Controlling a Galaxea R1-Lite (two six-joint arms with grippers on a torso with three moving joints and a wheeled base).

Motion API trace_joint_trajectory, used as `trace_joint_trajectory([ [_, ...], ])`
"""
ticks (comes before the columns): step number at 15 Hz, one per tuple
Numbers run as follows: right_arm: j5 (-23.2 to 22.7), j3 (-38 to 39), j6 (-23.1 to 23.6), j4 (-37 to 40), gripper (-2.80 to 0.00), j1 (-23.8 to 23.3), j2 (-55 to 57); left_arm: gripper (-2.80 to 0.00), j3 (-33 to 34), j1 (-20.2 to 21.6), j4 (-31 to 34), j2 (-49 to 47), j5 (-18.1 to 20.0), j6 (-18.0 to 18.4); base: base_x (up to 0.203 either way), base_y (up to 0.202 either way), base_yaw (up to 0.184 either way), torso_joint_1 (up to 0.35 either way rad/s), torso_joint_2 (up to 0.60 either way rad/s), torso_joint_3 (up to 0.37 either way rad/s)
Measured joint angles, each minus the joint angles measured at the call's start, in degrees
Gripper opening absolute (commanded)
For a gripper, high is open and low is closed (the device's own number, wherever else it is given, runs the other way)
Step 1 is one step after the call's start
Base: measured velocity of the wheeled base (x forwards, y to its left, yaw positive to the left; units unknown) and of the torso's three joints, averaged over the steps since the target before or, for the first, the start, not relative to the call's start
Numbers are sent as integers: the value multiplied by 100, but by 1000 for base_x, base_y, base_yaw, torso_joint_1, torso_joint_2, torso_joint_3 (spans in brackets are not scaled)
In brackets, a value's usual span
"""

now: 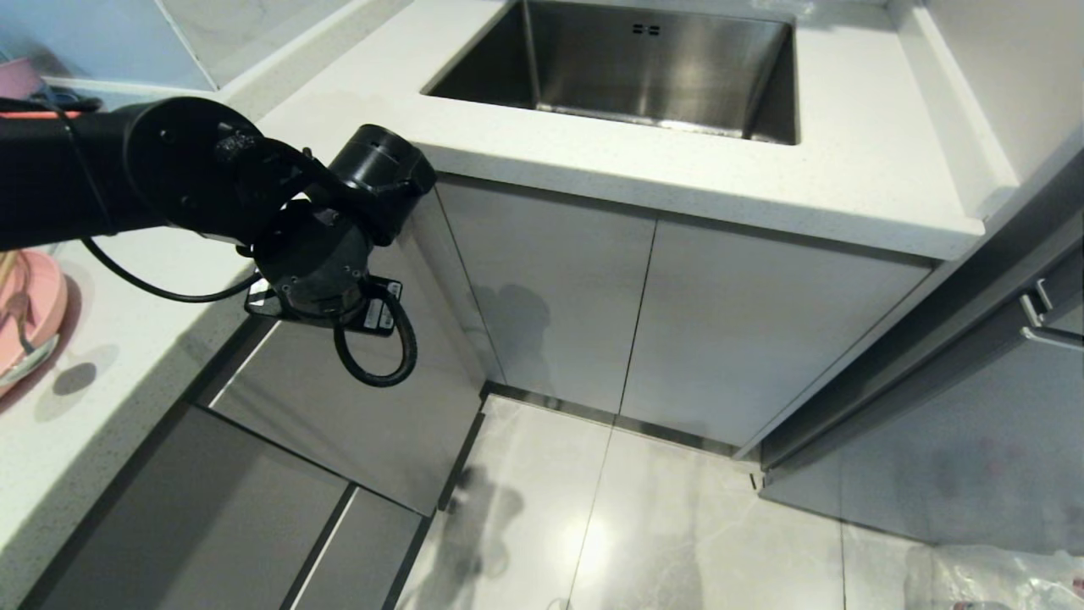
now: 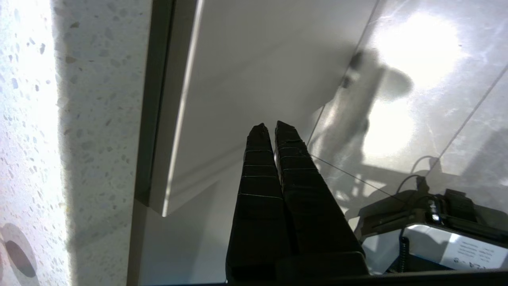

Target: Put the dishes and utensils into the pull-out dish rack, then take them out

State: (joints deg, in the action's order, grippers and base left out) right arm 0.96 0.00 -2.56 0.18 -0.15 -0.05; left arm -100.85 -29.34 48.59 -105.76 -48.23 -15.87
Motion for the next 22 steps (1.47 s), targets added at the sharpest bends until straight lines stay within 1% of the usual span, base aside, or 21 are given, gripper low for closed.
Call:
trace_joint_trajectory([
  [3,-1,0,-3,0,-280,-1,0,-280,-13,-251,-44,125,81,-13,0,0,0,0,0,0],
  [5,0,0,-5,0,-280,-1,0,-280,-30,-419,-211,293,258,-27,0,0,0,0,0,0],
  [7,0,0,0,0,-280,-1,0,-280,-37,-600,-466,605,719,-28,0,0,0,0,0,0],
  [10,0,0,0,0,-280,-1,0,-280,-38,-704,-527,1192,1655,-20,0,0,0,0,0,0],
  [12,0,0,-1,0,-280,-1,0,-280,-11,-678,-529,1670,2273,-5,0,0,0,0,0,0],
  [14,0,0,0,0,-280,-1,0,-280,146,-526,-524,2205,2740,7,0,0,0,0,0,0],
  [16,0,0,0,-2,-280,-3,0,-280,298,-122,-530,2856,3173,126,0,0,0,0,0,0],
  [18,0,0,-2,0,-280,-1,0,-280,490,632,-532,3580,3772,295,0,0,0,0,0,0],
  [20,0,0,-1,0,-280,-1,0,-280,878,1475,-544,4335,4360,519,0,0,0,0,0,0],
  [21,0,0,0,-1,-280,-1,0,-280,1116,1785,-570,4692,4511,641,0,0,0,0,0,0],
  [22,0,0,0,0,-280,-1,0,-280,1410,2037,-625,5084,4584,753,0,0,0,0,0,0],
])
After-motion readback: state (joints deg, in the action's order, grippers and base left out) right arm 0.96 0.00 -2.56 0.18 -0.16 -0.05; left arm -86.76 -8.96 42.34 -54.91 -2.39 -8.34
